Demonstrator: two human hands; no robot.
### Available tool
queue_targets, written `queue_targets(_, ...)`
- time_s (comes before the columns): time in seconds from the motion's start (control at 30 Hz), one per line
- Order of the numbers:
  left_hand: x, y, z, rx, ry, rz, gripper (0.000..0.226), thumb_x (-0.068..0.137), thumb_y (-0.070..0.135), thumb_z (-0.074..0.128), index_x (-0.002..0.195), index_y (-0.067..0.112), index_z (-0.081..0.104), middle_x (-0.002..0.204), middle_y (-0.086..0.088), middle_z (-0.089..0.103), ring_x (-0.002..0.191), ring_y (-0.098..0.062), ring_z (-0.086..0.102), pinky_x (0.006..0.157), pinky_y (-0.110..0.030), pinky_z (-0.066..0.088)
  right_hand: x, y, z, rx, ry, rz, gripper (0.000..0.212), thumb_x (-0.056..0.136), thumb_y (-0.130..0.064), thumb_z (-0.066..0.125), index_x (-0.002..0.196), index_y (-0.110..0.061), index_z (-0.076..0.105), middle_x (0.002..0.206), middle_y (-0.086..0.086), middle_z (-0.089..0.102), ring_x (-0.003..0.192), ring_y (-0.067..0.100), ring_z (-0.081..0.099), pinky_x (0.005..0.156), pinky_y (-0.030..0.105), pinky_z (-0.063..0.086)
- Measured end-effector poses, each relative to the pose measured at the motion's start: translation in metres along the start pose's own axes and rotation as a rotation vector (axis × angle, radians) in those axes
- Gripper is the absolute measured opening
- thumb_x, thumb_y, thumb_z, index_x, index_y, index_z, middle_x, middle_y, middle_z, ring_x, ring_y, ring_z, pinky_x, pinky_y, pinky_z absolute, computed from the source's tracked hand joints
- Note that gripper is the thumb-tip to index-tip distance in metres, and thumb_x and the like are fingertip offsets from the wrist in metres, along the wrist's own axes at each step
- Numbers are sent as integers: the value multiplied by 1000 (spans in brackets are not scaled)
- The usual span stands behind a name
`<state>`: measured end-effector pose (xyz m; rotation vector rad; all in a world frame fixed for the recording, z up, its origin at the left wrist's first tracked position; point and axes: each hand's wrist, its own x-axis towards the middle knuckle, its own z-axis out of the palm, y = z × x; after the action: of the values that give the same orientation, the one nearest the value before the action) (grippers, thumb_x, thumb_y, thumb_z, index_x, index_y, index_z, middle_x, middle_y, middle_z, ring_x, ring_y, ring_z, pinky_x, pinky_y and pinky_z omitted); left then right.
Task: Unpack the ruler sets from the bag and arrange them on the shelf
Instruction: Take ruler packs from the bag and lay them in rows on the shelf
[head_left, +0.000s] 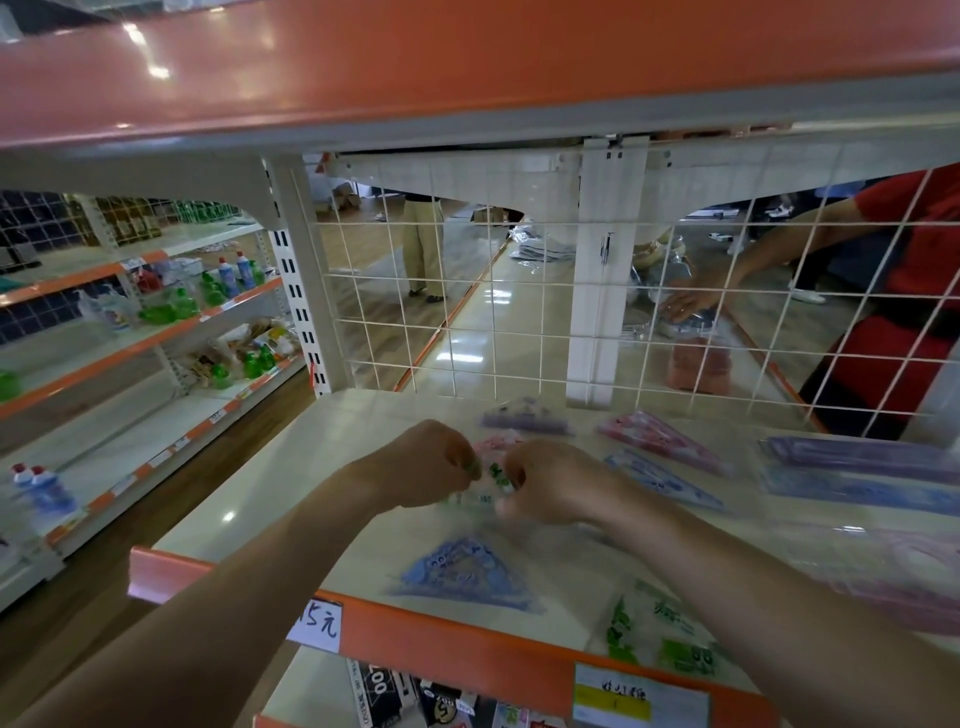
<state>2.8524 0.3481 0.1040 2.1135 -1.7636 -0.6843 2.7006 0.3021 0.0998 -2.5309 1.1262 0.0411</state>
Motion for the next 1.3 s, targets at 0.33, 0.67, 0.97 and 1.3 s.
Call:
queue_targets(0.33,-6,-11,12,269,72,89,27,95,16,44,87,8,69,83,-6,62,77,-22,61,64,-26,46,-9,6,17,-12,292,-77,17,91,-18,49,77,-18,59,81,0,60,78,20,57,66,27,37)
queue_targets(0.67,-1,-16,8,142,47,28,26,89,24,59,114,19,57,107,1,60,92,-16,59,80,-28,52,-8,5,17,38,228,-20,32,89,-10,50,119,-13,60,117,4,62,107,23,58,80,28,41)
queue_targets(0.97,-9,-11,6,373,-59,106,35,89,25,60,122,18,53,125,-3,52,113,-19,52,91,-24,42,-16,2,8,-83,217,-7,30,92,-11,48,121,-12,58,120,6,62,110,23,57,86,29,42)
queue_targets(1.3,-9,-8,6,416,-56,106,33,89,28,61,120,19,61,122,-2,53,109,-19,53,88,-24,43,-15,1,10,-157,81,-21,28,90,-31,58,94,-5,65,100,6,63,92,21,59,70,29,46)
